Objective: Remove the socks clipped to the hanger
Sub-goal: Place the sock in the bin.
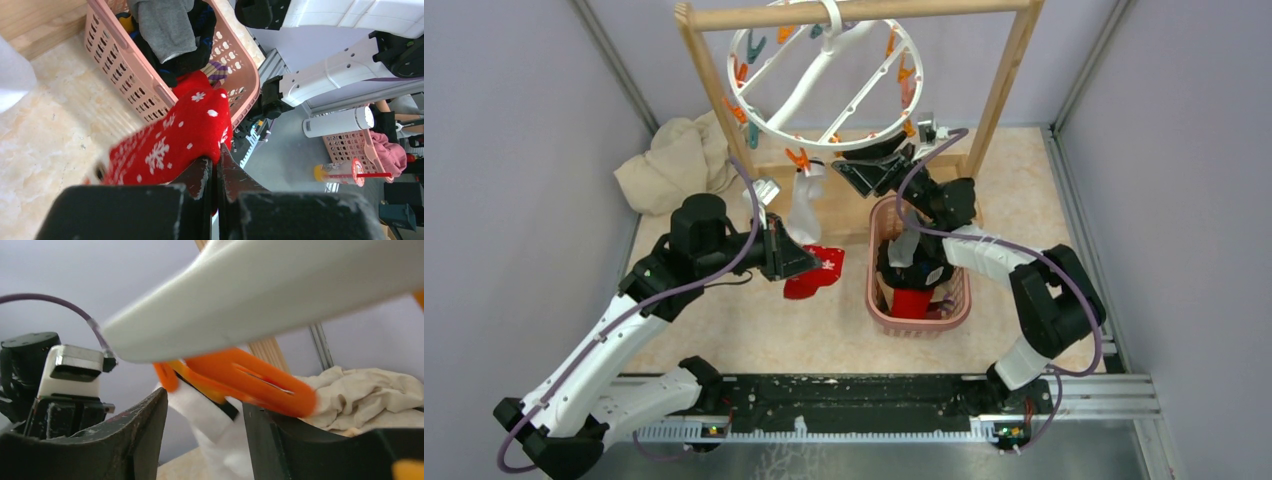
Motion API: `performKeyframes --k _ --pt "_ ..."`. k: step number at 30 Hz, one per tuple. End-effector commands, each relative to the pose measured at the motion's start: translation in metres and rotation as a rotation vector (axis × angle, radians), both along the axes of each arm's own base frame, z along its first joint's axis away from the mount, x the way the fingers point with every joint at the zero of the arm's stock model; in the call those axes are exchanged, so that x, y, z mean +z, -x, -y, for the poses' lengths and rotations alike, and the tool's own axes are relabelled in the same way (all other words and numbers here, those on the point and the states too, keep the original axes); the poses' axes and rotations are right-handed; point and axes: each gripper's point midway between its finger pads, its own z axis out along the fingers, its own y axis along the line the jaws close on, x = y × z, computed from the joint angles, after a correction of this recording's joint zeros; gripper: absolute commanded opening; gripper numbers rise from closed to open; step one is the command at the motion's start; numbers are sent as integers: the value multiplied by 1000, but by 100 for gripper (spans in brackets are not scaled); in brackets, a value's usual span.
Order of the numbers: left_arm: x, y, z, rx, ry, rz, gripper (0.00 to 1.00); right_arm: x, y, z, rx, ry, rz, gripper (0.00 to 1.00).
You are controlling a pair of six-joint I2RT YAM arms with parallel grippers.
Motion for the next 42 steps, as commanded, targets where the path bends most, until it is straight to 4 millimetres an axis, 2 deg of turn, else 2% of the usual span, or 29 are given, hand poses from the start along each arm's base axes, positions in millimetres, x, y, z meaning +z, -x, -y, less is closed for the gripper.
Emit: performKeyframes --k 1,6,14,18,19,22,25,28,32,36,42 --pt "19 4 6 -37 60 30 1 8 9 7 0 -2 39 59" --pt "36 8 9 -62 99 49 1 1 16 13 2 19 23 63" --pt "71 14 21 -142 202 91 2 -16 49 35 -41 118 -27 66" --pt "87 17 28 -195 252 99 2 -17 62 56 -151 213 -42 68" --pt "91 18 30 -210 266 102 3 -11 69 65 -186 228 -37 68" --pt "102 17 37 -242 295 111 3 -15 71 90 -314 295 -95 71" --pt "106 15 43 -272 319 106 3 -21 65 123 -498 347 -177 73" --pt "108 11 50 -292 348 96 3 -25 68 145 -596 377 -217 75" --pt "113 9 60 -327 391 94 3 -26 74 164 -668 386 -247 75" --pt "119 14 74 -382 419 84 4 -30 73 186 -771 394 -291 77" --pt "110 22 105 -461 416 43 5 -28 75 200 -835 428 -329 78"
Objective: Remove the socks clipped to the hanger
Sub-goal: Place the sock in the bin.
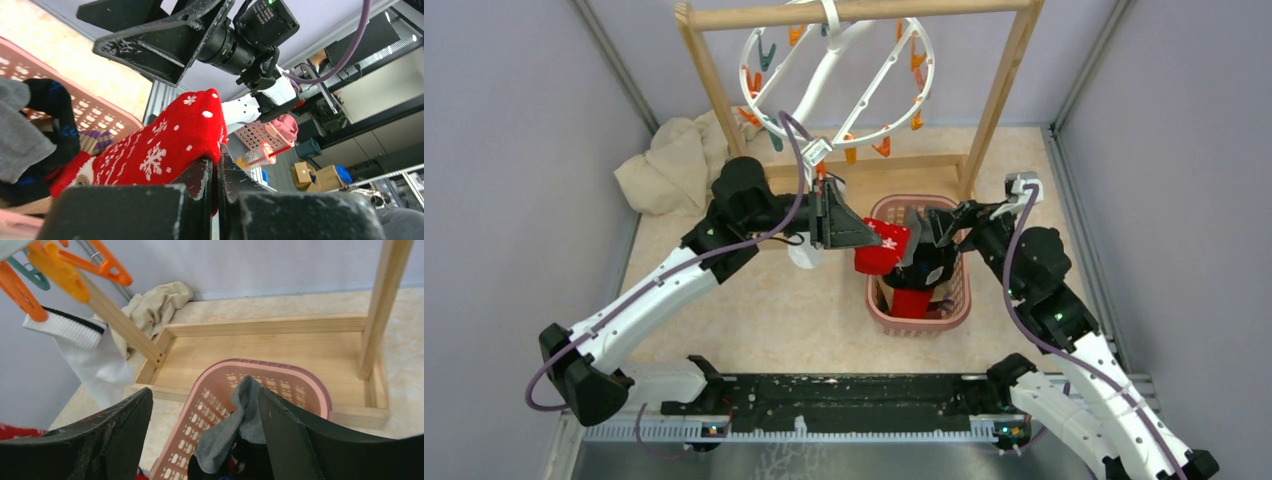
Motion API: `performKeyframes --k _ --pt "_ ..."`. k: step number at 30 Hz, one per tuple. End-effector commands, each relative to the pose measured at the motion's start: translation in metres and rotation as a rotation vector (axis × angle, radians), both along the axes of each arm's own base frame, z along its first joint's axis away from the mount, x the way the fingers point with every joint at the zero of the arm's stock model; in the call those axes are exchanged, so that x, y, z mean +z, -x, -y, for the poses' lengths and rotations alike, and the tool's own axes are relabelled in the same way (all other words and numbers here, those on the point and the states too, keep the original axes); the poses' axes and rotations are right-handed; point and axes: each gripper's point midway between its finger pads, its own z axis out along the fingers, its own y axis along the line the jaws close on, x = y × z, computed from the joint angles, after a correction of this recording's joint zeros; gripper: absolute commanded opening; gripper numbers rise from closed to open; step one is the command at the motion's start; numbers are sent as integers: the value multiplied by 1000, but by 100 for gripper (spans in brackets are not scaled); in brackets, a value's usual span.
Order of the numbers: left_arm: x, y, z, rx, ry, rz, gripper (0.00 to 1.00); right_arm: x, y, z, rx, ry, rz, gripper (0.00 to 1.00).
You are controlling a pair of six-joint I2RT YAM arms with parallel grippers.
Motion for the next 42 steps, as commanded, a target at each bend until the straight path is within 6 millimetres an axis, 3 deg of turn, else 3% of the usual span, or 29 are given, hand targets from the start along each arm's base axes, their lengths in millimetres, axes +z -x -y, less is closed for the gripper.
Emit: performKeyframes --k 1,5,11,23,28,31,34,36,37,38,40,42 --pt "19 15 19 -88 59 47 5 31 5 25 -105 4 41 78" --pt "7 18 32 -105 38 36 4 37 7 35 -141 21 40 78" --pt "-32 26 48 -129 -7 -30 4 38 11 38 -146 34 33 78" --pt "-111 20 54 -65 -116 -123 4 16 9 27 -97 45 -2 79" --pt "-150 13 62 -59 -180 -167 10 8 8 21 -69 42 -17 79" --pt "-166 9 66 -56 -215 -178 19 6 8 18 -55 47 -22 79" --pt "-187 2 70 -43 -295 -200 35 5 7 16 -47 49 -23 79" --pt "-198 -3 71 -20 -346 -201 60 5 7 14 -41 49 -24 79" --pt "-200 -6 70 -7 -368 -195 78 5 8 14 -37 48 -24 79" --pt "-204 -10 69 14 -399 -177 88 4 8 13 -33 49 -25 79" --pt "-209 -18 65 65 -473 -147 98 2 8 12 -30 50 -30 79" --pt "-212 -27 59 128 -553 -105 99 2 8 12 -27 49 -31 79"
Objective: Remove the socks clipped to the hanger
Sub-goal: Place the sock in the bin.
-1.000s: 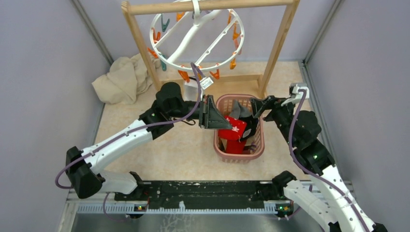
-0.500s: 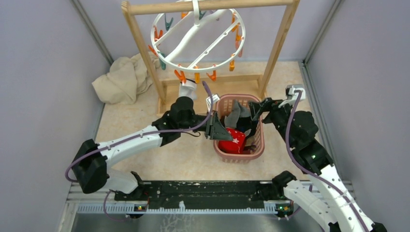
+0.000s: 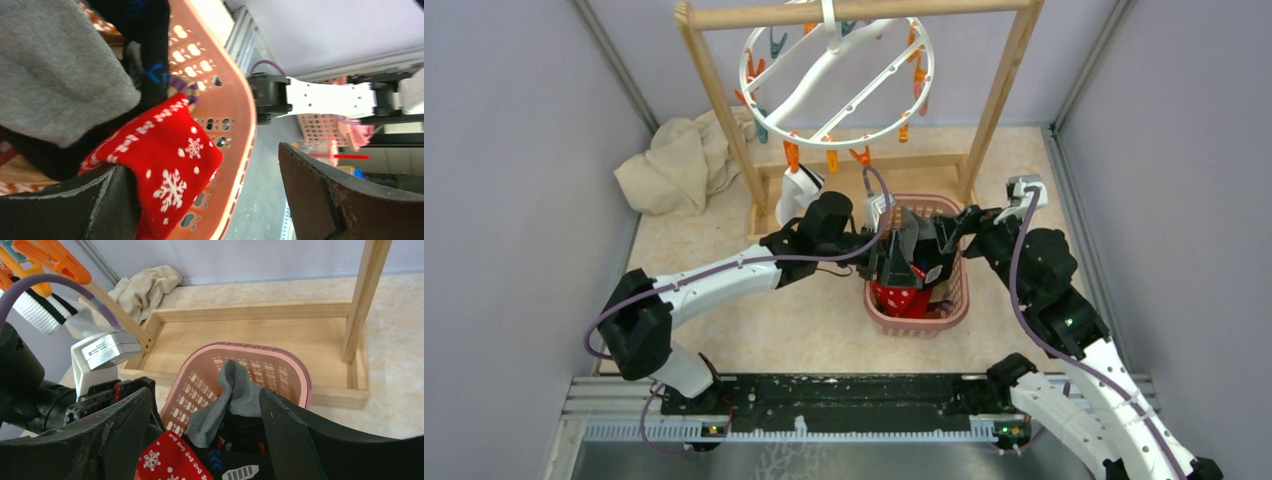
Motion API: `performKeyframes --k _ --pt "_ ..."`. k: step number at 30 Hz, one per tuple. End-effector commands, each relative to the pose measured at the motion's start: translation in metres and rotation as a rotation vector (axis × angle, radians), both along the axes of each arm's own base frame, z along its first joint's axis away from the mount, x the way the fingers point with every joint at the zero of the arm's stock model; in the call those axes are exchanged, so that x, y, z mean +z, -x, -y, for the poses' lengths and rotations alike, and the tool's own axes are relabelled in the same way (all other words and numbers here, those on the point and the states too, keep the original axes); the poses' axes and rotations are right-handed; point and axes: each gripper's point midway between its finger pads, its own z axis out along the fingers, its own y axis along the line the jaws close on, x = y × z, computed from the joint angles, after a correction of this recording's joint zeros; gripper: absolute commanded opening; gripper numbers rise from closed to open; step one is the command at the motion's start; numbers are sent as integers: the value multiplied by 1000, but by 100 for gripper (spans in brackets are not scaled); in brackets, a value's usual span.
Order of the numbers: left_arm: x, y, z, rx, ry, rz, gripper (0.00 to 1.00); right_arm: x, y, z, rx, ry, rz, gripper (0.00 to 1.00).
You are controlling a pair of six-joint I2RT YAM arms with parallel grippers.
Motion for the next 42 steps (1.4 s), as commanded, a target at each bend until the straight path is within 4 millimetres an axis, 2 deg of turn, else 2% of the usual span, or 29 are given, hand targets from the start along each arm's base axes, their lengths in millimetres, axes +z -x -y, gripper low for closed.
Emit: performKeyframes --k 1,6,9,18,24,28,32,36,39,42 --pt "-36 -18 -19 98 -262 85 99 11 0 -3 16 -29 36 79" --pt "-25 -26 -26 153 -315 154 99 10 -1 -5 23 -33 37 79" --pt "-16 -24 -24 164 -346 203 99 12 -1 -7 29 -37 39 79" --pt "28 -2 -11 141 -360 413 99 15 -2 -8 34 -41 41 80" --pt "49 8 -20 184 -445 567 99 16 -2 -8 34 -42 42 80" --pt "55 12 -30 220 -468 630 99 16 -3 -12 47 -44 44 80" --pt "82 16 -43 280 -347 661 99 17 -5 -14 55 -43 45 80" --pt "115 20 -64 343 -196 698 99 17 -7 -17 65 -40 46 81" --pt "130 20 -83 390 -143 718 99 18 -9 -20 75 -37 48 81" --pt "133 19 -99 430 -126 733 99 19 -8 -21 82 -36 56 82"
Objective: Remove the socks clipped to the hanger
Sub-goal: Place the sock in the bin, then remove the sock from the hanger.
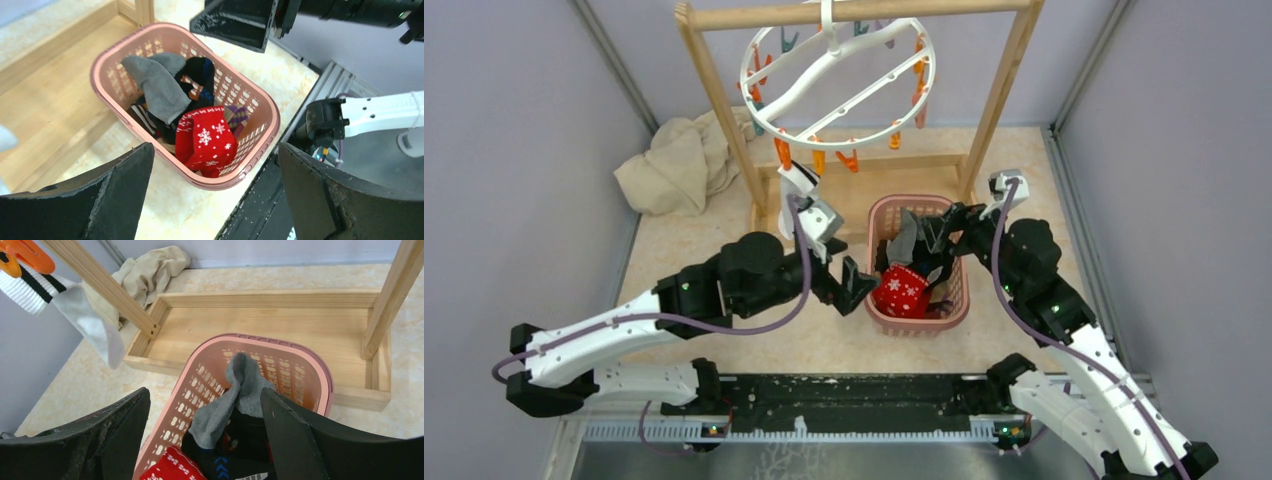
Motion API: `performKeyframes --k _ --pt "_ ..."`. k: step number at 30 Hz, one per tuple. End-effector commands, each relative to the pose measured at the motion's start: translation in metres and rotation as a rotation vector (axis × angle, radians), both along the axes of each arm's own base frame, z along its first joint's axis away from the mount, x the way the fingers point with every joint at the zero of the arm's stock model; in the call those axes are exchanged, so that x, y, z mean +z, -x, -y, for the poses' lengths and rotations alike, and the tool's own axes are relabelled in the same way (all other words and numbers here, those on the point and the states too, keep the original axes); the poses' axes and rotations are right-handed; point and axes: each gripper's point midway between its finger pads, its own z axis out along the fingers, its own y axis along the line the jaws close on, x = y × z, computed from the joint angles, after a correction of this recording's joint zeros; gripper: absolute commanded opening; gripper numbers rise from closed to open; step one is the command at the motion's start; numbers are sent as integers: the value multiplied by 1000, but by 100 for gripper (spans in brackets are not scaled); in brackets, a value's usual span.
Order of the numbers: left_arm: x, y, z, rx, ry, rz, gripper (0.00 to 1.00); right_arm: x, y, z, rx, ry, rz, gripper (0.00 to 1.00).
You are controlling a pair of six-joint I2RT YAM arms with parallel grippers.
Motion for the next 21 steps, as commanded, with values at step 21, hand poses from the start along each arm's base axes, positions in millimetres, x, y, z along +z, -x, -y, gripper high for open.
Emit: performKeyframes --k 21 --pt "-75 -68 -84 332 23 -138 99 18 -3 -21 95 -72 62 82"
